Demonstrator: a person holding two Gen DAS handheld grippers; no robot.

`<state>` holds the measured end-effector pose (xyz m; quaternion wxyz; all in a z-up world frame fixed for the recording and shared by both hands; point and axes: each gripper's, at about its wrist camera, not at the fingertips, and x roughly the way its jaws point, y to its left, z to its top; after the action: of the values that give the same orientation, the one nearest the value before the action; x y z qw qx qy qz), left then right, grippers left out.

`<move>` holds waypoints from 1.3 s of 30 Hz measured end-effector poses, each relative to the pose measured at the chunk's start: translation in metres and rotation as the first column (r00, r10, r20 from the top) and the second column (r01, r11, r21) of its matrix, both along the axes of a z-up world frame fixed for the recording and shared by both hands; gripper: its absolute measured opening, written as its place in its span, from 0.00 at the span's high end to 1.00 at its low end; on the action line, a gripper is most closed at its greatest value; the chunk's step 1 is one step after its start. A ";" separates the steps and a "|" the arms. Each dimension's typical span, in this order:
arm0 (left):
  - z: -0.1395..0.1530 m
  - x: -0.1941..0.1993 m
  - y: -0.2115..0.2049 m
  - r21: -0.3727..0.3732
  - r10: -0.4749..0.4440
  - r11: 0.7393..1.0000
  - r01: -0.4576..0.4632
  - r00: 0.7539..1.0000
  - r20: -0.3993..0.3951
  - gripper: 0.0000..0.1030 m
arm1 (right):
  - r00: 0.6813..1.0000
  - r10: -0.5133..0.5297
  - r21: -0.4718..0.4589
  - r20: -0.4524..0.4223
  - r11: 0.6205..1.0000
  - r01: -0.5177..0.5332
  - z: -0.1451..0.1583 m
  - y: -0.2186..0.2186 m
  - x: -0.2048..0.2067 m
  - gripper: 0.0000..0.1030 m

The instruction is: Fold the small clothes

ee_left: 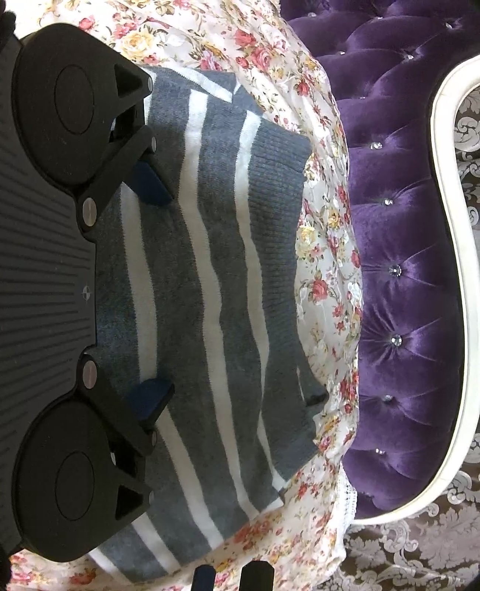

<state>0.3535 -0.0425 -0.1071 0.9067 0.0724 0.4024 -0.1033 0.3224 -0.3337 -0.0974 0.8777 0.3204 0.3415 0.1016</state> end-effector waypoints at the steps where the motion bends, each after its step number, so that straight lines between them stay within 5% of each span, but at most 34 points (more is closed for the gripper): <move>1: 0.000 0.000 0.000 0.000 -0.002 1.000 0.002 1.000 0.000 0.00 | 1.000 0.002 0.007 -0.004 1.000 -0.002 -0.001 -0.001 0.001 0.00; 10: -0.003 0.001 -0.001 0.010 -0.007 1.000 0.007 1.000 -0.010 0.00 | 0.998 0.027 0.056 -0.056 0.998 -0.024 -0.018 -0.003 0.006 0.00; 22: -0.004 0.001 0.000 0.008 -0.004 1.000 0.004 1.000 -0.010 0.00 | 0.994 0.110 0.235 0.018 0.966 -0.111 -0.032 0.004 0.018 0.00; 28: -0.003 0.003 0.001 0.007 0.003 1.000 -0.003 1.000 -0.019 0.00 | 0.997 0.049 0.301 0.063 0.951 -0.066 -0.037 0.002 0.016 0.00; 39: -0.003 0.003 0.001 0.010 0.009 1.000 -0.008 1.000 -0.017 0.00 | 0.990 0.111 0.206 0.086 0.970 -0.127 -0.033 0.017 0.025 0.03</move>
<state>0.3562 -0.0415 -0.1103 0.9034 0.0743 0.4107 -0.0981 0.3470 -0.3163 -0.1301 0.8431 0.3867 0.3149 0.2014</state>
